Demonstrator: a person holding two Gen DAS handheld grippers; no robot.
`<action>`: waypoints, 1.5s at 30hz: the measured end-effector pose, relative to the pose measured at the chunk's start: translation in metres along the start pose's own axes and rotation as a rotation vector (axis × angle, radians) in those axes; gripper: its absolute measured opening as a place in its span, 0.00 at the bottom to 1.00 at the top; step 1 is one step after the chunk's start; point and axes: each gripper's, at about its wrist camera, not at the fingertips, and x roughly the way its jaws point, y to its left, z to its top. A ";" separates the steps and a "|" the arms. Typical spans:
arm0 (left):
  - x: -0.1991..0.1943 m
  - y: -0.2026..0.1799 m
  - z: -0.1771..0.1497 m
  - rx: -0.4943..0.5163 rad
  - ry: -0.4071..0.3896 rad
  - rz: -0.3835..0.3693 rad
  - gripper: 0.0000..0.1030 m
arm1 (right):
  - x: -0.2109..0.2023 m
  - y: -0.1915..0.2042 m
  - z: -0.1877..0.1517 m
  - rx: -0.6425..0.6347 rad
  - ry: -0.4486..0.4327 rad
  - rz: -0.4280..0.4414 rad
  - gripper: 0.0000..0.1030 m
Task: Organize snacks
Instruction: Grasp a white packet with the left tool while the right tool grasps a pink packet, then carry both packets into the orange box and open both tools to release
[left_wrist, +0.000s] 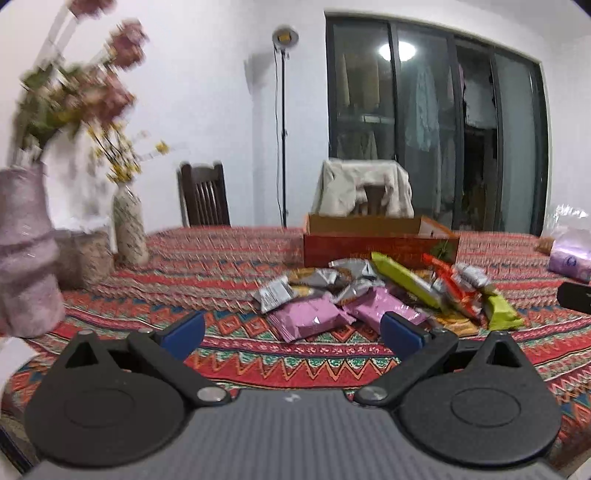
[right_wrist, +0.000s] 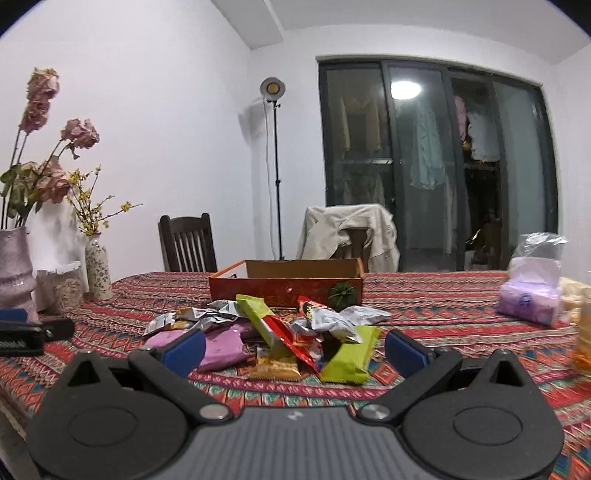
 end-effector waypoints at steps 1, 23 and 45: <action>0.012 0.000 0.001 0.001 0.023 -0.005 1.00 | 0.012 -0.003 0.002 0.011 0.023 0.026 1.00; 0.231 0.053 0.041 -0.122 0.265 -0.066 0.82 | 0.251 0.080 0.003 -0.170 0.389 0.241 0.79; 0.064 0.022 0.012 -0.221 0.215 -0.056 0.40 | 0.116 0.022 -0.007 -0.049 0.357 0.213 0.58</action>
